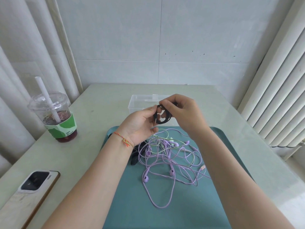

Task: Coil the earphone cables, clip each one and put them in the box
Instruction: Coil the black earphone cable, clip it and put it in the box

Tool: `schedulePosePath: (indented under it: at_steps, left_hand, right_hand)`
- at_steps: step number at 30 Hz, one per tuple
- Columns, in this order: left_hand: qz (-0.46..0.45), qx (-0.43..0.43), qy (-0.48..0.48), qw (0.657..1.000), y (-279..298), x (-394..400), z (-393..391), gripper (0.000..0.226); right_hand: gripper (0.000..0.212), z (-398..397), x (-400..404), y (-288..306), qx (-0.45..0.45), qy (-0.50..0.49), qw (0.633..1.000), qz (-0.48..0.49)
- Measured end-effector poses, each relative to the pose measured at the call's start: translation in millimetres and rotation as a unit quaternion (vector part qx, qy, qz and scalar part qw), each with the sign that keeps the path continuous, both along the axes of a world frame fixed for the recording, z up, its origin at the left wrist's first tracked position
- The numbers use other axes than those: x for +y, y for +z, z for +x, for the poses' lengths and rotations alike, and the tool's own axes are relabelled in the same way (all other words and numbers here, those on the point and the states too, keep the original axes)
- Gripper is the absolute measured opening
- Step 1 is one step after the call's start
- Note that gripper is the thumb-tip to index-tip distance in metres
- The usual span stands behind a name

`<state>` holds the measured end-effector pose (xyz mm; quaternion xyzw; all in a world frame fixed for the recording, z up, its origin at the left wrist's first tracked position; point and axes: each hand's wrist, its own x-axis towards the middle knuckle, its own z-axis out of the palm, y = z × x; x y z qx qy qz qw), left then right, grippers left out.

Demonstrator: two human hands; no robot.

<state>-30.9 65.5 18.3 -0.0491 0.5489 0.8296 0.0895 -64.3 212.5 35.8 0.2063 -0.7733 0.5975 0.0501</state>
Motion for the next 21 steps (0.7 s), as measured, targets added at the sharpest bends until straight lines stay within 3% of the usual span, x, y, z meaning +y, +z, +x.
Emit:
schedulePosePath:
  at_steps: [5,7,10,17,19,21]
  left_hand:
    - [-0.031,0.006,0.000,0.999,-1.0,-0.3,-1.0,0.024]
    - [-0.122,0.040,0.010,0.992,-0.4,-1.9,-1.1,0.025]
    - [-0.287,0.084,0.039,0.953,1.8,-7.2,-0.6,0.022]
    - [-0.400,0.090,0.043,0.911,8.3,-21.4,1.7,0.025]
    - [-0.463,0.078,0.058,0.881,9.1,-33.9,0.9,0.024]
    - [-0.564,0.066,0.058,0.821,8.6,-48.0,-0.4,0.021]
  right_hand:
    - [0.004,1.3,1.5,0.8,-0.021,0.011,1.000,-0.006]
    - [0.007,0.8,3.7,1.8,-0.026,0.018,1.000,0.000]
    - [0.008,1.6,4.0,2.2,-0.030,0.016,0.999,0.009]
    - [0.008,4.2,-5.0,-2.9,-0.032,0.012,0.999,0.036]
    - [0.008,5.8,-11.0,-2.8,-0.035,0.007,0.998,0.046]
    - [0.007,6.9,-14.7,-2.3,-0.040,0.002,0.998,0.056]
